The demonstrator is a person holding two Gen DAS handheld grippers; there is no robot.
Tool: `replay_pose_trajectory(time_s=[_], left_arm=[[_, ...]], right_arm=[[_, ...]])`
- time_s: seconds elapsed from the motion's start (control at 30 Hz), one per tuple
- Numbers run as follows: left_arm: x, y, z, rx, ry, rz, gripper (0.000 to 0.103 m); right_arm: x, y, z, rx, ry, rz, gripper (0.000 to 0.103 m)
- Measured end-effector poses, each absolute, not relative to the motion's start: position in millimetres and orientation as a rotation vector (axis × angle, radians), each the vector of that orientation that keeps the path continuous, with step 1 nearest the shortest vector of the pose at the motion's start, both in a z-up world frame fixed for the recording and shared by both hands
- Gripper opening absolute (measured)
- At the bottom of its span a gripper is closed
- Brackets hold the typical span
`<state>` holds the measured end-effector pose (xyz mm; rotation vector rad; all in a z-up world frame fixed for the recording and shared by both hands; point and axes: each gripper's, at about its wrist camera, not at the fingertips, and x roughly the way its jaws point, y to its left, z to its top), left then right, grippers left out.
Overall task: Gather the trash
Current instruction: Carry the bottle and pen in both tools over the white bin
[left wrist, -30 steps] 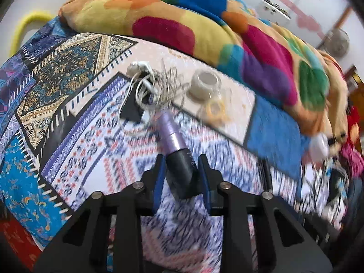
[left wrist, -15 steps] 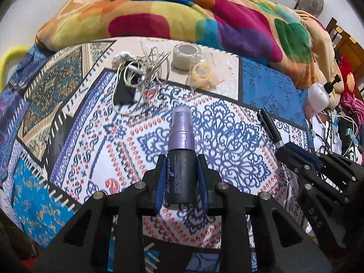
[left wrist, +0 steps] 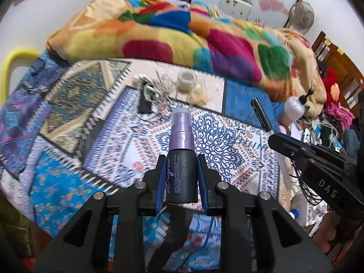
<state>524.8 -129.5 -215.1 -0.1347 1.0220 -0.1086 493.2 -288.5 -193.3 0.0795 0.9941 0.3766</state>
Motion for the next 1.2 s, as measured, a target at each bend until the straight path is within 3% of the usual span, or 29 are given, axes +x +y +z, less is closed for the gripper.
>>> replay_pose_trajectory(time_s=[0.33,0.67,0.97,1.2], left_arm=[[447,-79,-137,-0.167,0.889,-0.048,0.025],[353,-2,-93,-0.207,0.803,0.06,0.025],[270,71,-88,-0.257,0.78,0.178,0.025],[216,131,-124,-0.331,0.83,0.269,0.025]], right_arm=[[426,-238,-114,0.05,0.874,0.483,0.008],[366,-174,-81,0.018,0.831,0.597,0.008],[307,-99,-78,-0.041,0.838,0.724,0.008],[269,-39,-107,-0.111,0.928,0.825,0.008]])
